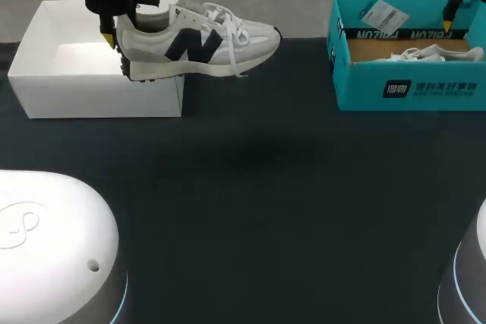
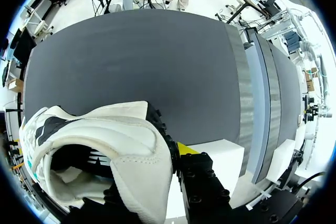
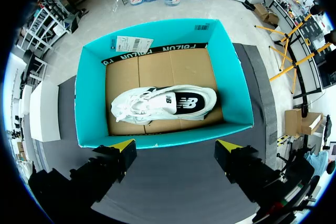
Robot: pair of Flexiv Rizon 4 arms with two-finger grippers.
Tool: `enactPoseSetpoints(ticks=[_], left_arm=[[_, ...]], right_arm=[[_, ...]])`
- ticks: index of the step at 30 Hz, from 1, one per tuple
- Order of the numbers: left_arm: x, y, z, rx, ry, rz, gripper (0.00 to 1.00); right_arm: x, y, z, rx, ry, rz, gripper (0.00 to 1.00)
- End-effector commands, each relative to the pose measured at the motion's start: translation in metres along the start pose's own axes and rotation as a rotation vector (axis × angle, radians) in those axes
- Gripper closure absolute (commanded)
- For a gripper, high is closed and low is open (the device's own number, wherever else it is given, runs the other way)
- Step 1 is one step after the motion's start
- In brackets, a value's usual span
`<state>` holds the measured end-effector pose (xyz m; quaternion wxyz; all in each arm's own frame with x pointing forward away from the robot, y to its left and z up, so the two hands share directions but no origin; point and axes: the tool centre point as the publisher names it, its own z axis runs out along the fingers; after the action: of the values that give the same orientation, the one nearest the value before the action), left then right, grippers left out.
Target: Take the shoe out of the shoebox, open the shoe tongue, remove and reinsert the insole, then place the shoe into the shoebox
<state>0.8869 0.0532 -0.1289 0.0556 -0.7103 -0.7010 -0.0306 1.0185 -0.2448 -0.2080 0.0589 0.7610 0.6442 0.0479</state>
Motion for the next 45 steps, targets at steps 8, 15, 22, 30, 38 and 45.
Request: enactPoseSetpoints(ticks=[8,15,22,30,38,45], left_arm=[[-0.042,-0.048,0.013,-0.041,0.001,0.054,1.00],[-0.068,-0.071,0.025,-0.038,0.005,0.072,1.00],[-0.093,-0.082,0.037,-0.036,0.008,0.088,1.00],[-0.110,-0.083,0.042,-0.008,0.000,0.084,1.00],[-0.110,-0.083,0.042,-0.008,0.000,0.084,1.00],[-0.117,-0.084,0.057,-0.013,-0.048,0.083,1.00]], right_arm=[[0.000,-0.001,0.000,-0.002,0.001,0.001,0.00],[0.000,-0.001,0.000,-0.002,0.001,0.001,0.00],[0.000,-0.001,0.000,-0.002,0.001,0.001,0.00],[0.000,-0.001,0.000,-0.002,0.001,0.001,0.00],[0.000,-0.001,0.000,-0.002,0.001,0.001,0.00],[0.000,-0.001,0.000,-0.002,0.001,0.001,0.00]])
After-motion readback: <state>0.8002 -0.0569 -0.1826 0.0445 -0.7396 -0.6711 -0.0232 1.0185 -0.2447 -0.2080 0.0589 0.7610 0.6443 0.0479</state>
